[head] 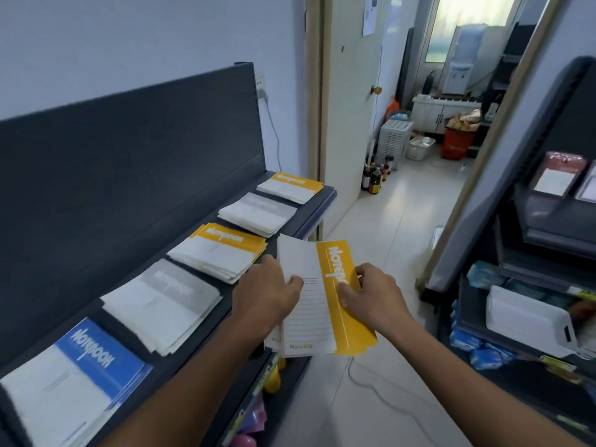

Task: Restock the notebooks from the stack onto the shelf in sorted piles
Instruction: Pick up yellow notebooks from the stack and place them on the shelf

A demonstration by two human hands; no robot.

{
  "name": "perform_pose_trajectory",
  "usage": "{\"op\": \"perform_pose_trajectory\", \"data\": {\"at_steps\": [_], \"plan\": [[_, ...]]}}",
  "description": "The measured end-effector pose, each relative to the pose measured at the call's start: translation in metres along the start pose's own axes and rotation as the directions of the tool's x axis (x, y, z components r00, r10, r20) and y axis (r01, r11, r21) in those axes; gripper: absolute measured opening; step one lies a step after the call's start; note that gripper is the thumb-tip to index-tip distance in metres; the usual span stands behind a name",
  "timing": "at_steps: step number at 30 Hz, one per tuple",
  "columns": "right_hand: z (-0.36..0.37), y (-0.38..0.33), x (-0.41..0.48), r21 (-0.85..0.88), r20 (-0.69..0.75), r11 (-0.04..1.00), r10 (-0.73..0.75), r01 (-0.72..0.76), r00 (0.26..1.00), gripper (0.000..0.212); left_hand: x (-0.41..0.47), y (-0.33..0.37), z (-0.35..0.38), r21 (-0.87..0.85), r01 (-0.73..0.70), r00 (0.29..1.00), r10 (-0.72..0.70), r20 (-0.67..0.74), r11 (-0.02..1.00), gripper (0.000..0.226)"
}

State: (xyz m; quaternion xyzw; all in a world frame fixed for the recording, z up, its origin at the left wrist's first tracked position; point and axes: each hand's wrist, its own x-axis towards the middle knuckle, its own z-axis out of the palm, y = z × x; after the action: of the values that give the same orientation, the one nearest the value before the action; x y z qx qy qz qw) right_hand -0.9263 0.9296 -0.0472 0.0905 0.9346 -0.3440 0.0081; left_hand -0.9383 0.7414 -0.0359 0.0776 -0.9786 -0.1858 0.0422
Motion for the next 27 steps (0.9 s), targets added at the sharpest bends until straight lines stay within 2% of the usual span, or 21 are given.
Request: {"op": "perform_pose_trajectory", "data": {"at_steps": [12,20,27], "plan": [[-0.032,0.029,0.185,-0.022,-0.029,1.0,0.016,-0.017,0.999,0.023,0.158,0.09,0.049,-0.014,-0.025,1.0,0.025,-0.004,1.0,0.042],[-0.042,0.023,0.308,-0.053,0.026,0.998,-0.025,0.026,0.999,0.025,0.266,0.123,0.07,-0.028,0.056,0.998,-0.056,0.011,0.998,0.039],[-0.019,-0.003,0.386,-0.031,0.127,0.989,-0.14,0.145,0.982,0.027,0.316,0.111,0.069,-0.054,0.197,0.98,-0.197,0.009,0.979,0.038]]}}
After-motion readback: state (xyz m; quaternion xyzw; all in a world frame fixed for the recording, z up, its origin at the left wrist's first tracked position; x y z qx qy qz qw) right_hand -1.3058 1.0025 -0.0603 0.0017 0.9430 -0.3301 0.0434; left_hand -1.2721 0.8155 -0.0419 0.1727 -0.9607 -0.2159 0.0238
